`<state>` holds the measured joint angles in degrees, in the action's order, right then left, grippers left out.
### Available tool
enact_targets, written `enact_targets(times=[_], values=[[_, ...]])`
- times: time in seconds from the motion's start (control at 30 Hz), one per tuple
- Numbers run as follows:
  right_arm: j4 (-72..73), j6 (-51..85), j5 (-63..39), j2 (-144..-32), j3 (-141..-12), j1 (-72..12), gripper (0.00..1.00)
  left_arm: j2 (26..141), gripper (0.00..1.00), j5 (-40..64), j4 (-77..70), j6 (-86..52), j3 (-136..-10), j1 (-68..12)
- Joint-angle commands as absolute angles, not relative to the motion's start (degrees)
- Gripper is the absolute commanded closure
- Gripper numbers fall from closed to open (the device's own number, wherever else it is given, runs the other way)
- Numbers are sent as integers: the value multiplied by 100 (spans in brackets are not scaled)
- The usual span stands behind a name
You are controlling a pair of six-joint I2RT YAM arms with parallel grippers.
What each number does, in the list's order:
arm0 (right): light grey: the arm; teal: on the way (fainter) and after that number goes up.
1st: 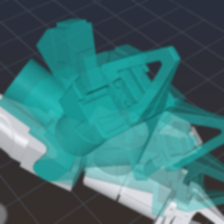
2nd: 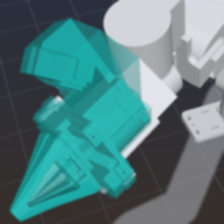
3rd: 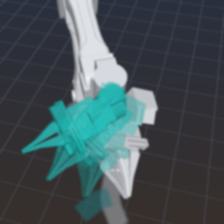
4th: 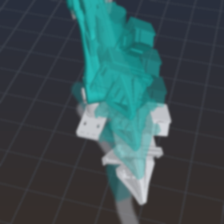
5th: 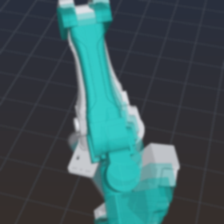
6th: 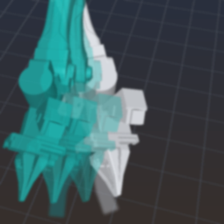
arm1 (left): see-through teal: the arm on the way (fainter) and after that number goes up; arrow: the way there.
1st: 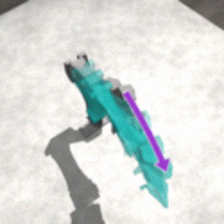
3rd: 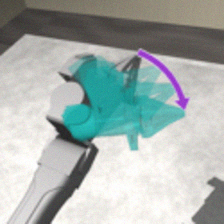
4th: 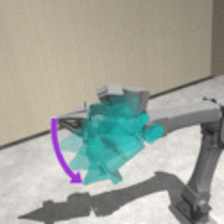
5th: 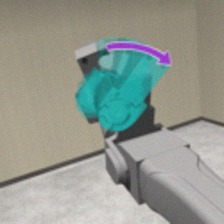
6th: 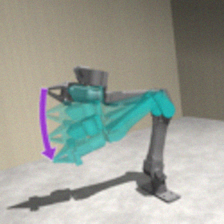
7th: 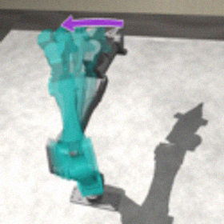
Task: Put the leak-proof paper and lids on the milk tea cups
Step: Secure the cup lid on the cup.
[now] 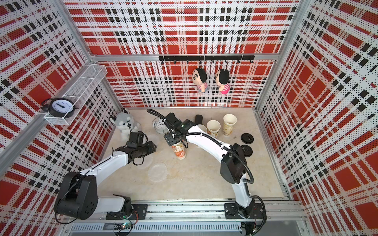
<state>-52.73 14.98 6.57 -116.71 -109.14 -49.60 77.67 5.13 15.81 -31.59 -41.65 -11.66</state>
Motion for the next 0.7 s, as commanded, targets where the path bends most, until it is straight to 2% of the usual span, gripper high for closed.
enact_targets(times=[0.0, 0.67], values=[[-8314, 1714, 237, -12926, -9644, -4993, 26, 7787, 47, 442, 1464, -3067, -4087, -1183], [-8538, 1999, 304, -12338, -9482, -5113, 26, 7708, 47, 448, 1477, -3077, -4098, -1198]])
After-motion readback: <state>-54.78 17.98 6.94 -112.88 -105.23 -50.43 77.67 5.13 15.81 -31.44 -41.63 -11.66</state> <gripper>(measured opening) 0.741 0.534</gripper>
